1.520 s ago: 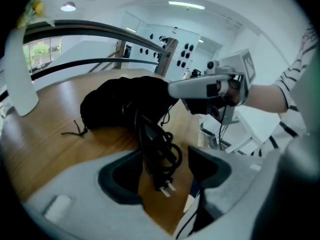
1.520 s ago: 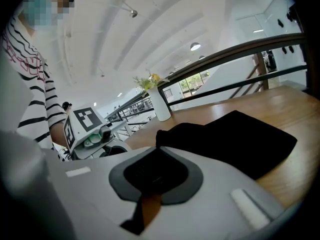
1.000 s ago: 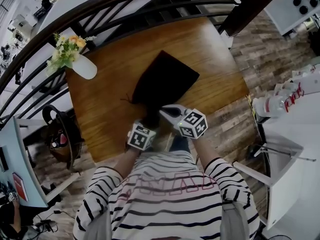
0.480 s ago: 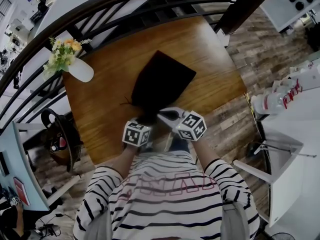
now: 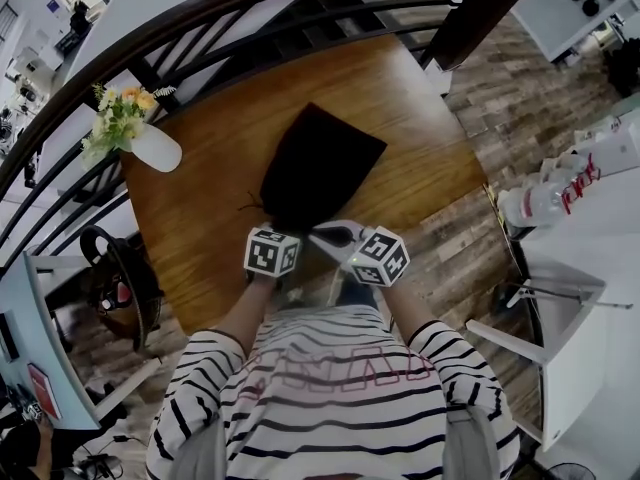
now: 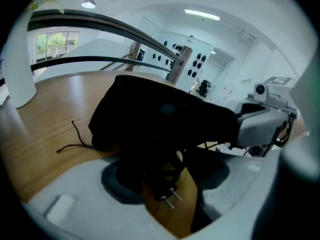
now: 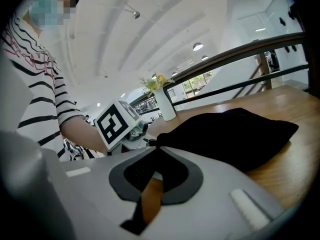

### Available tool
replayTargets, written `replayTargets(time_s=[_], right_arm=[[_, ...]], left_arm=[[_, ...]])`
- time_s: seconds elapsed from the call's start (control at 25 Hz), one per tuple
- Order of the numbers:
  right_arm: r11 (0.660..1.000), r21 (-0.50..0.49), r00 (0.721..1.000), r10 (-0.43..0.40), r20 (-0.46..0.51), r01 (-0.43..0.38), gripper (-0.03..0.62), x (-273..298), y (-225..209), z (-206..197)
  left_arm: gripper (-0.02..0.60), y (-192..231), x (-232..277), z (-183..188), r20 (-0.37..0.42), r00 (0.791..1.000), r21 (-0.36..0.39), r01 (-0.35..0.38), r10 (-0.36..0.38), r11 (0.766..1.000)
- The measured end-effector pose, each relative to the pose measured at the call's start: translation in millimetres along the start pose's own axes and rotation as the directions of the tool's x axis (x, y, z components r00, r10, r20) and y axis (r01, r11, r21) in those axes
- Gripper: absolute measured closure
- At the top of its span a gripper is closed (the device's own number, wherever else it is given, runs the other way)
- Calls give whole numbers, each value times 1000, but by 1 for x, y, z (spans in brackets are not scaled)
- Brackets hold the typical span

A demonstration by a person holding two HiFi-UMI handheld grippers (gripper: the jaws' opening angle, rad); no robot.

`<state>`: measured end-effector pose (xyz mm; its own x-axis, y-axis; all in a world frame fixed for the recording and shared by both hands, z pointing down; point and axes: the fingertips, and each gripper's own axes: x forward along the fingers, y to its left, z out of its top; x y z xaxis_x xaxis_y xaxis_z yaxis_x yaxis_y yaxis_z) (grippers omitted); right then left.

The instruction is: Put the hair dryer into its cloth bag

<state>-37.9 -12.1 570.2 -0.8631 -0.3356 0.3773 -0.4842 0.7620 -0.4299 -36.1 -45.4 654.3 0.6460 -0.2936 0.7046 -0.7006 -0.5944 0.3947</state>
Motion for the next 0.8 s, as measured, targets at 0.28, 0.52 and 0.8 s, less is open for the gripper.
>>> replayTargets(time_s=[0.28,0.52,0.8], right_arm=[[1000,10,1000,-4,-4,4,583,-6,-1,-5],[1000,20,1000,1,-19,0,583,-7,-5,-9],[1000,31,1000,-6,-25,6,582,-2,-13,-13]], left_arm=[[325,2,12,10,2,1000,1,9,-9,1000],[327,8,18,18,-1,1000,20,11,-11,1000],[314,12,23,15,-28,1000,54,5,-4,999]])
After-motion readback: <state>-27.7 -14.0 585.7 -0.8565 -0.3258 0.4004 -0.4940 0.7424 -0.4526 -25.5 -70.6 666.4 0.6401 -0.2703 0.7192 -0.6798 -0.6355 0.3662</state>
